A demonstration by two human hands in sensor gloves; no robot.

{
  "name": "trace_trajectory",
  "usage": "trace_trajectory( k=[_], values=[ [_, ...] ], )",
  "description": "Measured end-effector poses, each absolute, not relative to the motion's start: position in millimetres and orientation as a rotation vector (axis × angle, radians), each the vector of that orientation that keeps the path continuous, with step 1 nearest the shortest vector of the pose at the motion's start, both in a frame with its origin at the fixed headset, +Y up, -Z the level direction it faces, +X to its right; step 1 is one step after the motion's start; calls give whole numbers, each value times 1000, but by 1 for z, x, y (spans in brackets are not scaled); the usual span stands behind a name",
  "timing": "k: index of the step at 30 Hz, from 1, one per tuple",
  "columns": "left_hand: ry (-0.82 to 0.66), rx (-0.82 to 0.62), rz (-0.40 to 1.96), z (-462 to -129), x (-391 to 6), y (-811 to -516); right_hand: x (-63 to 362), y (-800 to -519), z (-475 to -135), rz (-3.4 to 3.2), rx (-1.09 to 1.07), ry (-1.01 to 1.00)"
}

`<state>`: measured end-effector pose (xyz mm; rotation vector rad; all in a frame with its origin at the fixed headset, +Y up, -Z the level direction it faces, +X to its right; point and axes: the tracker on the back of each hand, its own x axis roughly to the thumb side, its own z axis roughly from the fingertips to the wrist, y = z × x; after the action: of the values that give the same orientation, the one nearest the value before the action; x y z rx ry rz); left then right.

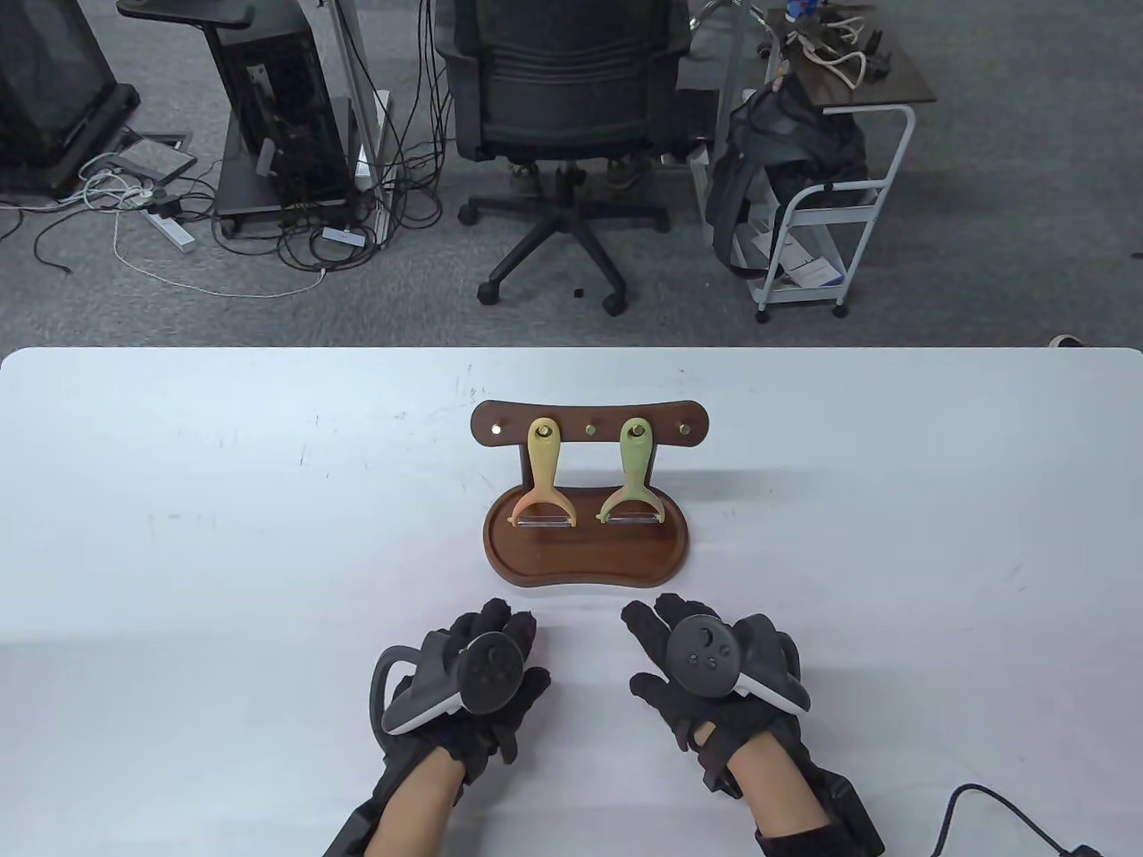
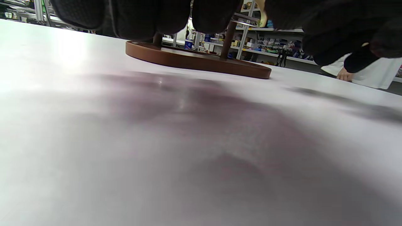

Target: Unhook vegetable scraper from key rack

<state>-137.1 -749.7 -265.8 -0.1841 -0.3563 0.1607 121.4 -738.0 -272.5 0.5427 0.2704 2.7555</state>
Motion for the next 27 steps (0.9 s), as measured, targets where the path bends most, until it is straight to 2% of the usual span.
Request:
trace_trajectory(
  k=[9,16,21,27],
  values=[
    [-302,-201,292,-274,-145,-751,123,-740,-273,2739,534,303],
    [-246,-115,357,-287,-146,-738,124,-741,-274,2733,520,325],
    [-190,-25,444,-305,-152,-723,125,-741,-275,2731,498,341],
    [-121,-29,486,-336,-163,-715,128,-738,-275,2724,480,318]
  ],
)
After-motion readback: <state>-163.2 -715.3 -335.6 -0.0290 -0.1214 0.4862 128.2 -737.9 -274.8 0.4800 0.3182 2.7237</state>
